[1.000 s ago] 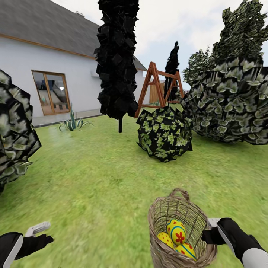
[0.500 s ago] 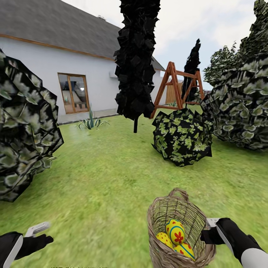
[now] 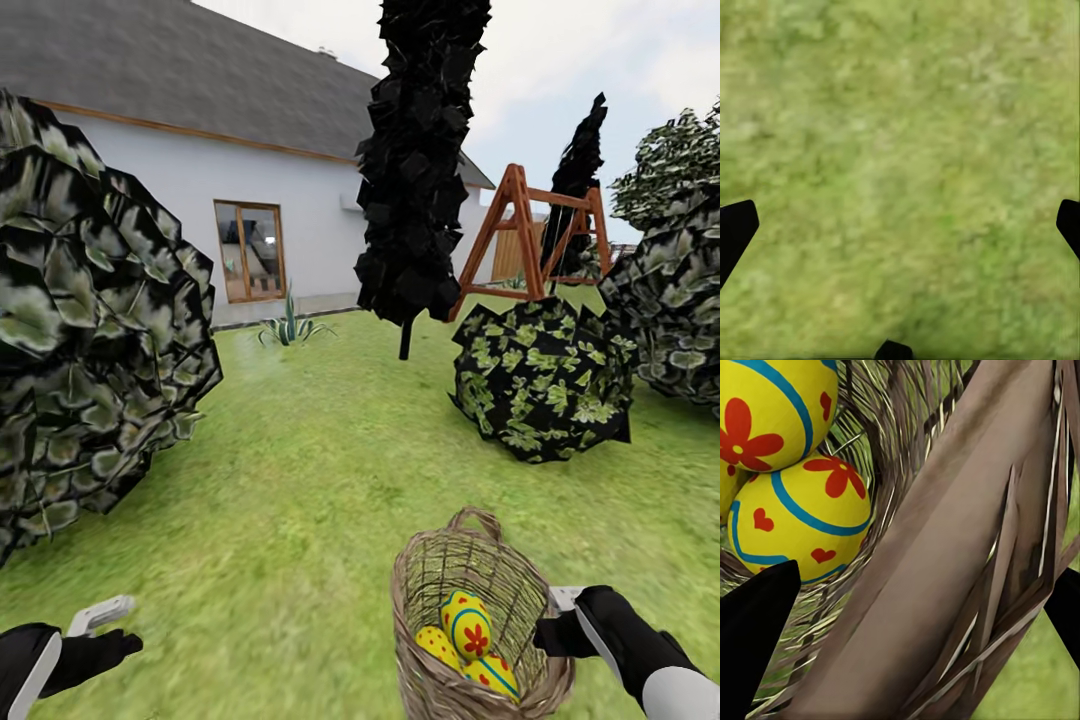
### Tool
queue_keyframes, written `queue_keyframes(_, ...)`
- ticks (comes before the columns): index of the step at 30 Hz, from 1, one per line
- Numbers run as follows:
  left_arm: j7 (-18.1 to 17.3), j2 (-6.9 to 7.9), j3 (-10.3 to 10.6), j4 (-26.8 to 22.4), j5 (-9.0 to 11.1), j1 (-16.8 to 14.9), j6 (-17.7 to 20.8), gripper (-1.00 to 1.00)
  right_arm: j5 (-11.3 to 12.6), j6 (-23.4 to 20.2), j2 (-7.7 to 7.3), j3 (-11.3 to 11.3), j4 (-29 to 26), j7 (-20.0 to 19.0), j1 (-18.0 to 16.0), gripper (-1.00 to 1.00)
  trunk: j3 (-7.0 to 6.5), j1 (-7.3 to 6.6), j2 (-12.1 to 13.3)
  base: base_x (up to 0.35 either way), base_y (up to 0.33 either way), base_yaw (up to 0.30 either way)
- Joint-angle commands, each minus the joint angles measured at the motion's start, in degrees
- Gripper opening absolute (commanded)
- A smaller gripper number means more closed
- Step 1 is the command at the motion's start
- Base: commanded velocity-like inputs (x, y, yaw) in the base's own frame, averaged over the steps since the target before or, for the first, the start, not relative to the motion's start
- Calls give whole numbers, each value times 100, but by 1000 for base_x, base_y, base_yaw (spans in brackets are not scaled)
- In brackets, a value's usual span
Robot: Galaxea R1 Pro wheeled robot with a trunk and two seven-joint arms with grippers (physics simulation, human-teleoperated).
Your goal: Take the three Easter eggs out of the wicker basket on the lawn in the garden, then place them on the lawn next to a single tree (choose any tree) so that all three eggs are next to the same tree and none are left in the basket.
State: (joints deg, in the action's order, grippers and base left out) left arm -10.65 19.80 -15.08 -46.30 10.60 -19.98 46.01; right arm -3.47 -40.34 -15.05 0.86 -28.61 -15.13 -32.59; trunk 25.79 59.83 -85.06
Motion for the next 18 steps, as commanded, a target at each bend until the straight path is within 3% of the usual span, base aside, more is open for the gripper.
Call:
queue_keyframes(1,-16,-3,-13,-2,4,-6,31,100,-13,-27,3,7,-13,-34,-2,-100,-12,-23,38,0,0,289)
queue_keyframes(18,-16,-3,-13,-2,6,-6,31,100,-22,-28,108,11,-6,1,-2,-100,-317,-396,719,0,0,289)
